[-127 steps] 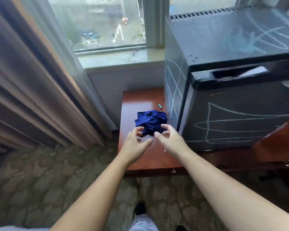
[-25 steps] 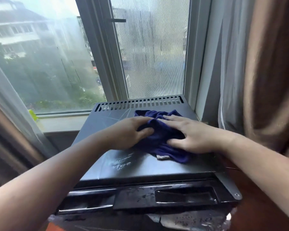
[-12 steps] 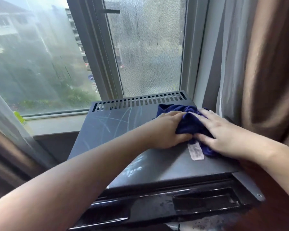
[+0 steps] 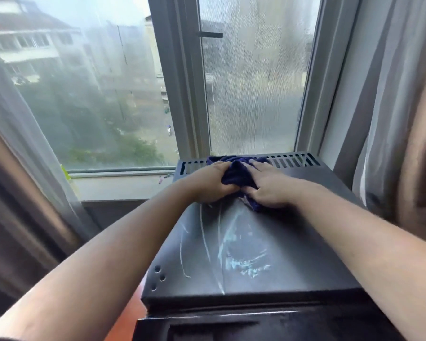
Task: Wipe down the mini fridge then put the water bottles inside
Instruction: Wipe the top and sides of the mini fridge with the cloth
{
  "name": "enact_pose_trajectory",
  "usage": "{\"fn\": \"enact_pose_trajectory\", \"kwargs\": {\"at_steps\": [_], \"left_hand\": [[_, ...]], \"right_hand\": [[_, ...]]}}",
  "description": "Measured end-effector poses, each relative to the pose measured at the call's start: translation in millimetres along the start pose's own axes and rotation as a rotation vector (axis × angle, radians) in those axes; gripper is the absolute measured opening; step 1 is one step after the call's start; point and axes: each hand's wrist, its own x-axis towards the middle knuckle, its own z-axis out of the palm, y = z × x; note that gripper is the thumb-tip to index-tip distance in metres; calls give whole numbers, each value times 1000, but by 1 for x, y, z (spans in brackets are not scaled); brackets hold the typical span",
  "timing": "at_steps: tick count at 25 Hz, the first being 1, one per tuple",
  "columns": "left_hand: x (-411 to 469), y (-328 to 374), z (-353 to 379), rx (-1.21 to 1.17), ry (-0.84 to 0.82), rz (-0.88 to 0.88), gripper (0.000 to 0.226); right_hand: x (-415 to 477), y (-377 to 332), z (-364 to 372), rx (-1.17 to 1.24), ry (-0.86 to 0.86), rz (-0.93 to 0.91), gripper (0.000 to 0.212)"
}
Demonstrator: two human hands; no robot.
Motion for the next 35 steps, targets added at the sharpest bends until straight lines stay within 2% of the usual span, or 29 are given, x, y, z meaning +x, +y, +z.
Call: {"fn": "enact_pose_trajectory", "kwargs": {"at_steps": [4, 7, 10, 14, 18, 21, 24, 27, 30, 35], "left_hand": [[-60, -57, -25, -103, 112, -36, 43], [-94, -69, -29, -129, 152, -56, 41], [-131, -55, -16, -169, 165, -9, 48], [-186, -20, 6, -121, 174, 62, 60], [-217, 12, 20, -23, 114, 111, 71], [-197, 22, 20, 0, 62, 97, 72], [-142, 24, 16, -17, 24, 106, 63], [-64, 26, 13, 16, 6, 53, 49], [-6, 34, 10, 77, -51, -21, 45], [-3, 41, 16, 102, -30, -48, 54]], "right_hand": [[30, -77, 13, -14, -21, -115, 76], [21, -103, 13, -4, -48, -195, 76], [-27, -106, 11, 21, -62, -269, 78], [-118, -113, 21, -10, -69, -274, 78], [-173, -107, 27, -85, 84, -312, 73], [-164, -84, 15, -3, -100, -266, 73], [-123, -56, 10, -22, -37, -232, 71], [-66, -20, 3, -21, -42, -87, 68], [-35, 12, -6, 25, -36, 35, 67], [-41, 18, -4, 50, -2, 51, 66]]}}
